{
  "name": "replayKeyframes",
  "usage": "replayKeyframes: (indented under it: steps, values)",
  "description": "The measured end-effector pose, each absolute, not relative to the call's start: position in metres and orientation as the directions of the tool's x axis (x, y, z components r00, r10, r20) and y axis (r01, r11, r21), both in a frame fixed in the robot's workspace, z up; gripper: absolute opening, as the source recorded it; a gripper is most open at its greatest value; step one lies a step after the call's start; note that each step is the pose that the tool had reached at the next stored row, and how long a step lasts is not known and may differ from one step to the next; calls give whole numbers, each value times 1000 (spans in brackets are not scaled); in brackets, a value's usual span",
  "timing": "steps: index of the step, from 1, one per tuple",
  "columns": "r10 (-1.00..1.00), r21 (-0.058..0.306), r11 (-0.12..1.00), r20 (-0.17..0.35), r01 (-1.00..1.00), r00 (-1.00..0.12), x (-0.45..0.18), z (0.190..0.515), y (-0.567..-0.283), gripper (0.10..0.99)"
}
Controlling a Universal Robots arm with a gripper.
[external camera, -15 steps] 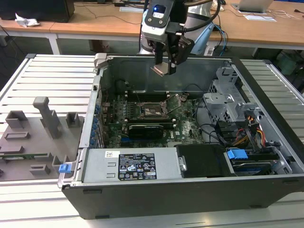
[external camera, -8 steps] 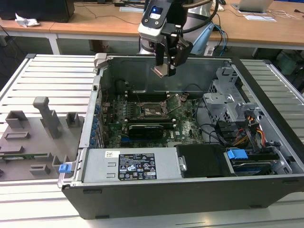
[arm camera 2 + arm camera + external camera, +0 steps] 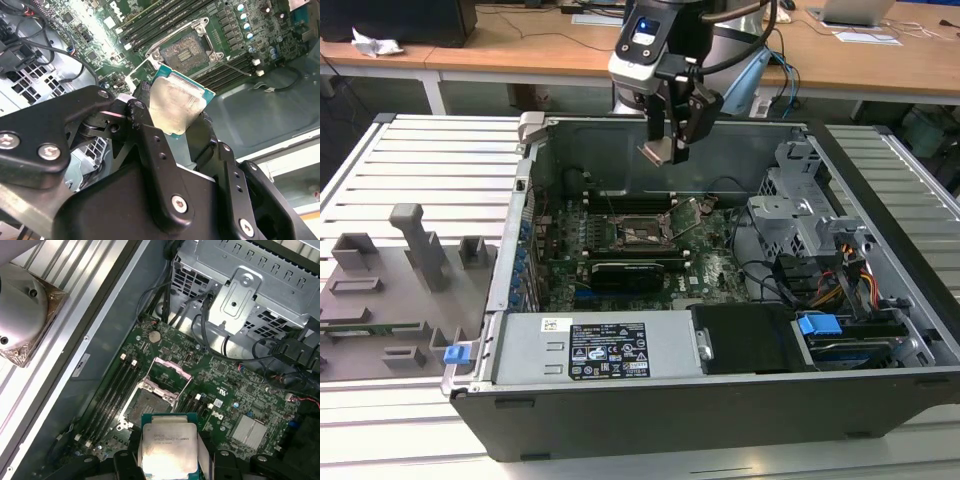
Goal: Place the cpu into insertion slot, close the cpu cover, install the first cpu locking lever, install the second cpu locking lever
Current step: 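Place the cpu into insertion slot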
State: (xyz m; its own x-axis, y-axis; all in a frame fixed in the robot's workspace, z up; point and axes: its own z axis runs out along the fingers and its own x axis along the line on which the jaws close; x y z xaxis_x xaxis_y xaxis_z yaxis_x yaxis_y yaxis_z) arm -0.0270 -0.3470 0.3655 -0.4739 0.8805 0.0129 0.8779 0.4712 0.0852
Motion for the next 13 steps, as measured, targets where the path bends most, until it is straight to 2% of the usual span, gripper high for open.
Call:
replayKeyframes:
  steps: [13]
  values:
    - [903, 85, 428, 13, 900, -430, -27, 363, -347, 529]
